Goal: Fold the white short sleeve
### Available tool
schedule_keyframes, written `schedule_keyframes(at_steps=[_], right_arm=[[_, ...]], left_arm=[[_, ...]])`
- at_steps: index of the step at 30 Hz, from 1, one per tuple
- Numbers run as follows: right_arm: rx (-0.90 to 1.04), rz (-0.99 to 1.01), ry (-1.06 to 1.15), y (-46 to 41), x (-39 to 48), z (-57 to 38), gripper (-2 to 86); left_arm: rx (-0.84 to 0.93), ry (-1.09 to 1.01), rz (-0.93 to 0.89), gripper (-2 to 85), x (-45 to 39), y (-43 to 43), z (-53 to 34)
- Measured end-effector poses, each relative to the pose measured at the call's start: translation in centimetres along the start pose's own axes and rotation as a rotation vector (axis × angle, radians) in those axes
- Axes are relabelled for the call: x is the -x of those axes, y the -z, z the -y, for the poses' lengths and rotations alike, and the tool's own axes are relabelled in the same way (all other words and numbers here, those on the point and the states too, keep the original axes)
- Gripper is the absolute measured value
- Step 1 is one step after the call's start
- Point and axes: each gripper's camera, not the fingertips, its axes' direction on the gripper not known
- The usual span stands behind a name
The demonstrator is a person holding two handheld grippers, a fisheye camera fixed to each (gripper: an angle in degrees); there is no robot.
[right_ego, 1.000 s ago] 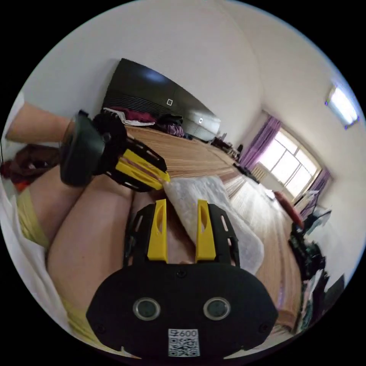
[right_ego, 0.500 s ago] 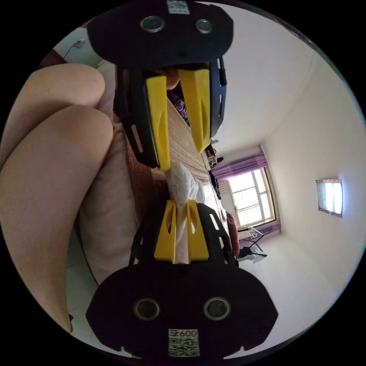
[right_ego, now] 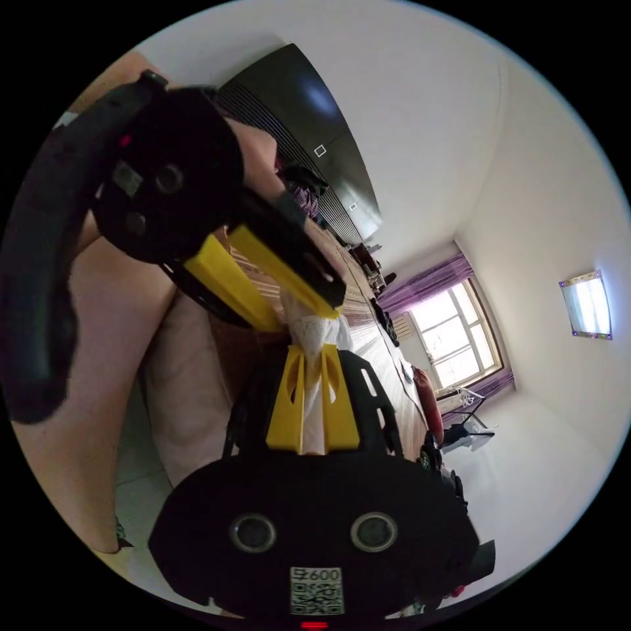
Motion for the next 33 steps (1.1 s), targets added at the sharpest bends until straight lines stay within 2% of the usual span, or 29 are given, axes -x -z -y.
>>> schedule_keyframes(at_steps=[4, 10, 15, 19, 23, 27, 33], right_arm=[[0.023, -0.048, -0.004, -0.7, 0.6, -0.5, 2.4], [0.194, -0.07, -0.023, -2.8, 0.9, -2.0, 4.7], [0.251, -0.091, 0.033, -3.8, 2.0, -3.0, 0.9], [0.235, -0.058, -0.015, -3.8, 1.0, -1.8, -0.6], [0.228, -0.082, -0.001, -3.9, 0.7, -0.7, -0.7], [0.188, -0.09, 0.022, -3.3, 0.7, 0.3, -0.7], [0.293, -0.119, 0.027, -4.4, 1.4, 0.6, -0.6]], left_arm=[[-0.014, -0.001, 0.029, 4.3, -0.5, -0.7, -1.3], [0.038, 0.114, -0.011, 2.7, 0.3, -1.5, -3.6], [0.051, 0.186, -0.053, 4.2, 0.6, -1.9, -4.9], [0.127, 0.136, 0.028, 8.7, -0.9, -2.4, -3.7], [0.1, 0.087, 0.054, 10.6, -1.4, -2.3, -3.4], [0.138, 0.098, -0.01, 6.9, -0.7, -4.4, -3.1], [0.129, 0.228, -0.01, 1.7, 2.5, -4.1, -4.3]])
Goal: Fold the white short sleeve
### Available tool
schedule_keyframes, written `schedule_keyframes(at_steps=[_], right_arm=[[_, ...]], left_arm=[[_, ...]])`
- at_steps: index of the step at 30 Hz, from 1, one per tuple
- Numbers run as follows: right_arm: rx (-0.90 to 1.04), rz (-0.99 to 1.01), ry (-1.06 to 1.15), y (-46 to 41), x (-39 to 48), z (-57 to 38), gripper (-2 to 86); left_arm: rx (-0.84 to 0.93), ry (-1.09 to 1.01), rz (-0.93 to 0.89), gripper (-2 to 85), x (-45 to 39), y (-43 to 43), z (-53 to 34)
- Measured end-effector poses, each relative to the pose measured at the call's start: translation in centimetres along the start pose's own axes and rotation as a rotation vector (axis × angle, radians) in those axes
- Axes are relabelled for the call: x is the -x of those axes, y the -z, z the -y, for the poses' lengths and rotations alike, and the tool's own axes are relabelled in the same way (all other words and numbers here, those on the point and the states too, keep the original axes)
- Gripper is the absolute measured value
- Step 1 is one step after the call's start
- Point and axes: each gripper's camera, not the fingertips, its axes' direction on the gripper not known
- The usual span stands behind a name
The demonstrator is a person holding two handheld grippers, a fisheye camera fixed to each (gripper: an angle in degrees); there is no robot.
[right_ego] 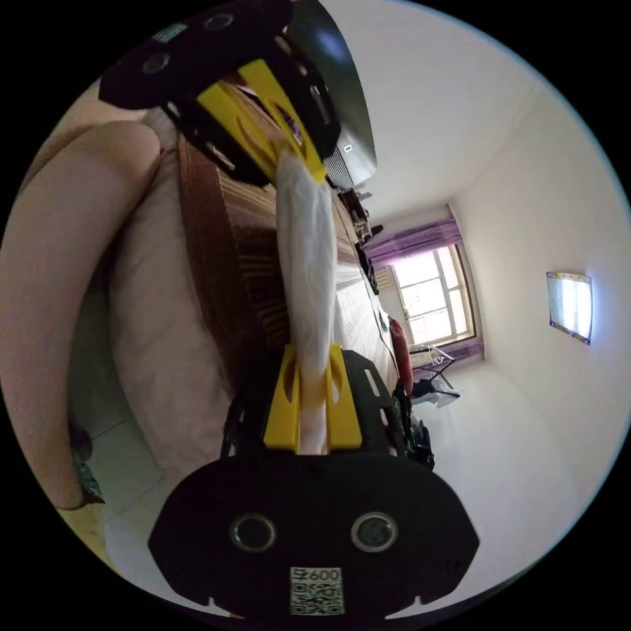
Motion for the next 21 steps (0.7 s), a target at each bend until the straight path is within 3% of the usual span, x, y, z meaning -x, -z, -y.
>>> schedule_keyframes(at_steps=[3, 6, 11, 14, 18, 21], right_arm=[[-0.042, 0.099, -0.109, 1.7, -1.9, 0.5, -0.7], [-0.034, 0.277, -0.045, 3.3, -3.5, 1.6, -0.7], [-0.128, 0.55, 0.173, 9.6, -7.4, 2.0, -0.8], [-0.15, 0.646, 0.361, 11.0, -9.7, 3.7, -0.8], [-0.111, 0.428, 0.445, 7.2, -14.7, 8.9, -0.8], [-0.108, 0.083, 0.257, 4.5, -23.4, 15.0, -0.8]], left_arm=[[0.002, 0.04, -0.007, 0.9, 0.7, 0.5, -0.2], [0.004, 0.063, -0.087, 0.7, 1.8, 1.5, -0.5], [-0.04, -0.014, -0.367, 0.8, 6.1, 7.3, -1.0], [-0.09, -0.06, -0.441, 1.0, 9.2, 7.5, -0.3], [-0.045, -0.092, -0.324, 1.2, 14.1, -0.7, 2.6], [0.055, 0.04, -0.062, 1.2, 22.2, -8.2, 5.5]])
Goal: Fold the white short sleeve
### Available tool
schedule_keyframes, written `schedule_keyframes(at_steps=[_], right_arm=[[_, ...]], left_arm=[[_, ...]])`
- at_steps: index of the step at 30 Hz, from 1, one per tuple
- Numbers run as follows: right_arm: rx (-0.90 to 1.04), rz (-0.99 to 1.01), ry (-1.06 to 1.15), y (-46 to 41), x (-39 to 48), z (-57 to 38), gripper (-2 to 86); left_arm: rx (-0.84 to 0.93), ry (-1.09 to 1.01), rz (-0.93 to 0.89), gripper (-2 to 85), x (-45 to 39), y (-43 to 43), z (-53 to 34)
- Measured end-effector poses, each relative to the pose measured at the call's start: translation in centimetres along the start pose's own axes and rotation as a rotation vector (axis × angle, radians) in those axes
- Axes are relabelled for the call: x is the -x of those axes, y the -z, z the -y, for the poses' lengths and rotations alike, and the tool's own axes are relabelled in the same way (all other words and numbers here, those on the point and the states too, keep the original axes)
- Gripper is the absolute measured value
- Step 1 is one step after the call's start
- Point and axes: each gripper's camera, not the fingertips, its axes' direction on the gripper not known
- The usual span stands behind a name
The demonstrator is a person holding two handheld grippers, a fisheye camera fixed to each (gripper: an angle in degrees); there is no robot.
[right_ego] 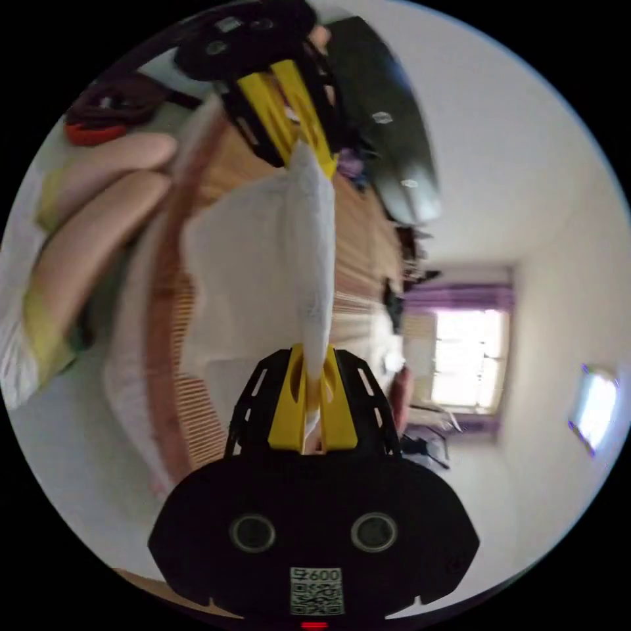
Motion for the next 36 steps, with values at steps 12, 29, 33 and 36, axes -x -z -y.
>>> schedule_keyframes(at_steps=[12, 29, 33, 36], right_arm=[[-0.097, -0.199, -0.13, -2.2, 2.3, 5.4, -0.8], [-0.005, 0.328, -0.091, 1.6, 19.4, 15.0, -0.8], [-0.032, 0.316, 0.059, 4.7, 15.8, 17.5, -0.8], [-0.066, 0.267, 0.028, 6.5, 10.3, 19.7, -0.8]], left_arm=[[-0.042, 0.044, 0.06, 1.4, -10.7, -4.8, 1.7], [-0.043, -0.132, -0.304, 1.2, -41.9, 5.6, -1.8], [-0.071, -0.078, -0.298, 1.1, -38.9, 6.7, -2.3], [-0.067, 0.014, -0.196, 1.0, -35.1, 6.3, -2.3]])
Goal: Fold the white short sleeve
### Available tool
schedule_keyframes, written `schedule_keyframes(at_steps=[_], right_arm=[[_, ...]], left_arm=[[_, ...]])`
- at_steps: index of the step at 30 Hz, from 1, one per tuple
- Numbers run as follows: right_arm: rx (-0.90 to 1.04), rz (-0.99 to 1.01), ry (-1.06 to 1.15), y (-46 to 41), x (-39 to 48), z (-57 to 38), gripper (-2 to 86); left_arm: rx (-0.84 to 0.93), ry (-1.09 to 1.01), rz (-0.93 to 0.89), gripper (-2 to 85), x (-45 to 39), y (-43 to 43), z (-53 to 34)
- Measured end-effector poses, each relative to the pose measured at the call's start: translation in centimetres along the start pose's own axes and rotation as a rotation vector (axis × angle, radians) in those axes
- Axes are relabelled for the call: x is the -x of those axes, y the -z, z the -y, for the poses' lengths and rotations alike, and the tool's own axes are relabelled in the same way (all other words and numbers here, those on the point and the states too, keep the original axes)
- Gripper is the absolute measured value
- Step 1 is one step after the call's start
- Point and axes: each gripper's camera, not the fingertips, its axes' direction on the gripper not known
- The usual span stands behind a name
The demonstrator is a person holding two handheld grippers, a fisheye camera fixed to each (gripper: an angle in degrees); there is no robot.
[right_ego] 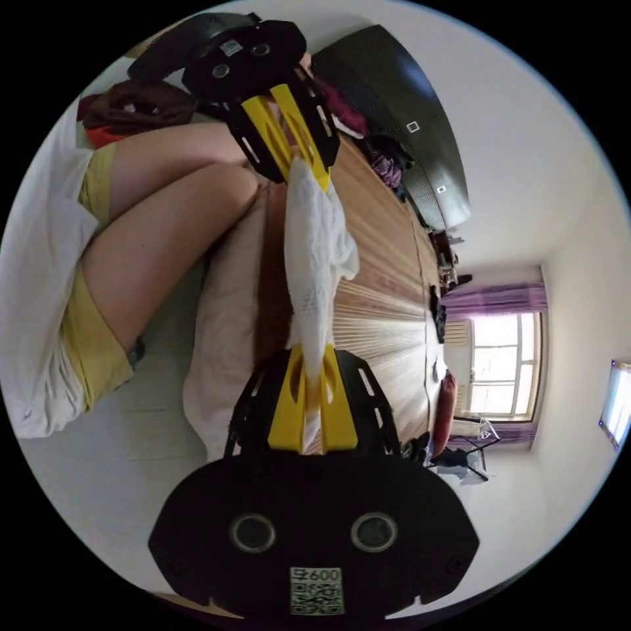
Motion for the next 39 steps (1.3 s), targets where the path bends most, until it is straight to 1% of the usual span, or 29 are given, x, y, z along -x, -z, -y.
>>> schedule_keyframes(at_steps=[2, 3, 4, 5, 6, 7, 8, 10, 11, 13, 15, 18, 20, 23, 25, 28, 30, 33, 34, 35, 37, 39], right_arm=[[-0.04, -0.142, -0.185, 1.4, -5.5, 2.0, -0.8], [-0.043, -0.186, -0.234, 1.5, -6.6, 2.6, -0.8], [-0.025, -0.254, -0.25, 1.5, -7.6, 4.0, -0.8], [0.023, -0.3, -0.21, 1.3, -7.8, 5.4, -0.8], [0.04, -0.311, -0.185, 1.3, -7.7, 5.9, -0.8], [0.055, -0.292, -0.108, 1.9, -7.2, 6.6, -0.8], [0.042, -0.23, -0.062, 3.2, -6.9, 6.7, -0.8], [-0.024, -0.117, -0.053, 5.8, -7.2, 6.7, -0.8], [-0.053, -0.059, -0.069, 7.2, -7.9, 7.0, -0.8], [-0.053, -0.023, -0.076, 8.2, -9.2, 8.0, -0.8], [-0.039, -0.039, -0.072, 8.0, -10.8, 9.2, -0.8], [-0.026, -0.109, -0.1, 6.7, -14.9, 11.3, -0.8], [-0.044, -0.204, -0.186, 5.9, -19.5, 13.0, -0.8], [-0.092, -0.314, -0.32, 7.0, -24.8, 14.7, -0.8], [-0.093, -0.363, -0.325, 8.3, -26.2, 15.6, -0.8], [-0.091, -0.421, -0.245, 10.5, -26.2, 16.8, -0.8], [-0.059, -0.401, -0.181, 11.7, -25.8, 17.5, -0.8], [0.006, -0.294, -0.047, 13.7, -24.9, 18.3, -0.8], [0.032, -0.202, -0.003, 14.9, -24.7, 18.4, -0.8], [0.067, -0.087, -0.005, 16.2, -25.1, 18.6, -0.8], [0.077, 0.027, 0.012, 18.6, -25.3, 18.2, -0.8], [0.072, 0.051, 0.01, 20.9, -25.9, 17.1, -0.8]], left_arm=[[0.036, 0.103, 0.137, 0.9, 2.6, -1.8, 1.0], [0.046, 0.128, 0.158, 0.9, 2.9, -2.3, 1.4], [0.076, 0.148, 0.169, 0.8, 3.0, -3.3, 2.2], [0.098, 0.147, 0.142, 0.8, 2.5, -3.8, 2.8], [0.097, 0.146, 0.118, 0.8, 2.0, -3.6, 2.9], [0.078, 0.138, 0.057, 0.8, 0.8, -2.7, 2.6], [0.044, 0.127, 0.014, 0.8, -0.7, -1.4, 1.8], [-0.001, 0.084, 0.015, 0.8, -3.4, 0.8, 0.8], [-0.018, 0.044, 0.044, 0.8, -5.3, 2.1, 0.6], [-0.01, -0.004, 0.075, 0.8, -7.3, 2.9, 1.2], [0.001, -0.021, 0.073, 0.9, -8.4, 2.0, 2.0], [0.013, 0.029, 0.032, 0.9, -8.4, -2.0, 3.1], [0.037, 0.076, 0.089, 0.9, -8.1, -5.7, 4.4], [0.065, 0.136, 0.208, 0.8, -8.1, -7.5, 6.3], [0.046, 0.159, 0.216, 0.8, -9.0, -7.1, 6.8], [0.002, 0.14, 0.225, 0.8, -13.0, -5.8, 6.9], [-0.011, 0.101, 0.203, 0.8, -16.2, -5.0, 7.1], [-0.034, 0.042, 0.079, 0.8, -21.4, -3.0, 7.8], [-0.046, 0.029, -0.022, 0.8, -23.0, -1.9, 8.3], [-0.074, 0.033, -0.121, 0.8, -24.3, -0.7, 8.7], [-0.113, 0.01, -0.235, 0.8, -26.4, 1.0, 9.7], [-0.164, 0.006, -0.299, 0.8, -28.0, 2.4, 11.2]])
